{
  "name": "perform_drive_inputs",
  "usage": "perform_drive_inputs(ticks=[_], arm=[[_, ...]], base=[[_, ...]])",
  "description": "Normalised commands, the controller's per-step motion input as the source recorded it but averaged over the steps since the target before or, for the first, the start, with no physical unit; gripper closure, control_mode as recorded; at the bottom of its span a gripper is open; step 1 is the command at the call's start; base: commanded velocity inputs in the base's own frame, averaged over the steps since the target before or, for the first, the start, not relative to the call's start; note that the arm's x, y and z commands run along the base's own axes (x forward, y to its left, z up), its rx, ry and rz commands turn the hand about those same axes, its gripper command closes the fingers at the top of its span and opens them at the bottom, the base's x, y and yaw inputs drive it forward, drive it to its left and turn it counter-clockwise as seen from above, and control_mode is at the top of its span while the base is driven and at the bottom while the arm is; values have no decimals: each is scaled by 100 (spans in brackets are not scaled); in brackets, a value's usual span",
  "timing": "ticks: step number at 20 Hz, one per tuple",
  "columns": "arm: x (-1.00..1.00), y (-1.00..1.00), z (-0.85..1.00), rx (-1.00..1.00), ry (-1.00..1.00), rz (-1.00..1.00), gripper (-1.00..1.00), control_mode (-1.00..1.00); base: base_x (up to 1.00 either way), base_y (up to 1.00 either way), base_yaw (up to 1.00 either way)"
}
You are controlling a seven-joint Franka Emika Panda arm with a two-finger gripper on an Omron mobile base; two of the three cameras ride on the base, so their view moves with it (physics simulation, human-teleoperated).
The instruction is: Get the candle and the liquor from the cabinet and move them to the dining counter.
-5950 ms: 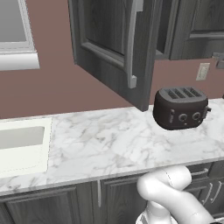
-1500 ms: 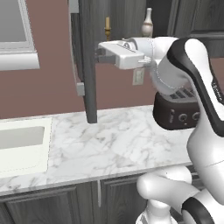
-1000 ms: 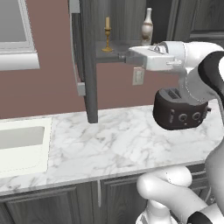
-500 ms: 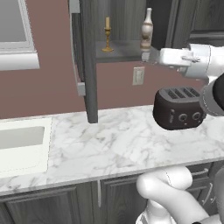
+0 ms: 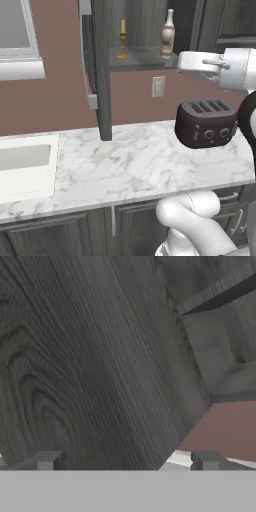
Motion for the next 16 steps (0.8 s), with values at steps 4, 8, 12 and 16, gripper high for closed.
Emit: perform_drive_inputs(ticks=[4, 8, 12, 16], arm=[[0, -13, 3, -20, 0, -15, -100, -100], [0, -10, 3, -21, 0, -17, -100, -100], [0, -12, 0, -21, 0, -21, -100, -100], [0, -17, 0, -20, 0, -26, -100, -100]], base=[[0, 0, 0], [0, 0, 0], [0, 0, 0], [0, 0, 0]])
